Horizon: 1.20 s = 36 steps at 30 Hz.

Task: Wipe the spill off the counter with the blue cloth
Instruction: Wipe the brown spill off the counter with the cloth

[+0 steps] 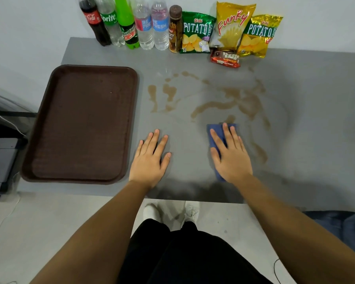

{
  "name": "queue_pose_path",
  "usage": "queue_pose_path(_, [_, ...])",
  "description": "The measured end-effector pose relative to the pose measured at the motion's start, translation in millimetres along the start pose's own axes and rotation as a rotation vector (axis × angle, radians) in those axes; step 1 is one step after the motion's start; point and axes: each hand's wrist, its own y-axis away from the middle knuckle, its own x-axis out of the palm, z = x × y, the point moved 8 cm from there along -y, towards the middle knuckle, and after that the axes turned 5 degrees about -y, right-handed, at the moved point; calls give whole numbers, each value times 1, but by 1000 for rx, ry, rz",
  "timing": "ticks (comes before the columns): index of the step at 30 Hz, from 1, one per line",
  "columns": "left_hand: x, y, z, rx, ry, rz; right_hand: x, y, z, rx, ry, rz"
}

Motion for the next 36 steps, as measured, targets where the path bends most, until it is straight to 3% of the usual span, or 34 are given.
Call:
queue_pose_path(6, [0,-1,0,-9,-21,4,5,64,-9,262,-36,-64])
queue_pose_path(13, [-2,-1,-1,-4,-8,35,22,69,59,629,-78,-203])
queue_pose_path(17, [-3,-1,-1,2,-23,21,24,39,63,555,-81,-170])
queue_pose_path(24, [-3,-1,-1,2,-31,-1,9,30,10,354,-77,-77])
queue_pose_path(30, [-3,-1,-1,-5,-46,13,11,83,17,391,-28,-116])
queue_pose_path(36, [-2,0,-2,-11,-53,27,31,94,75,469,9,-141])
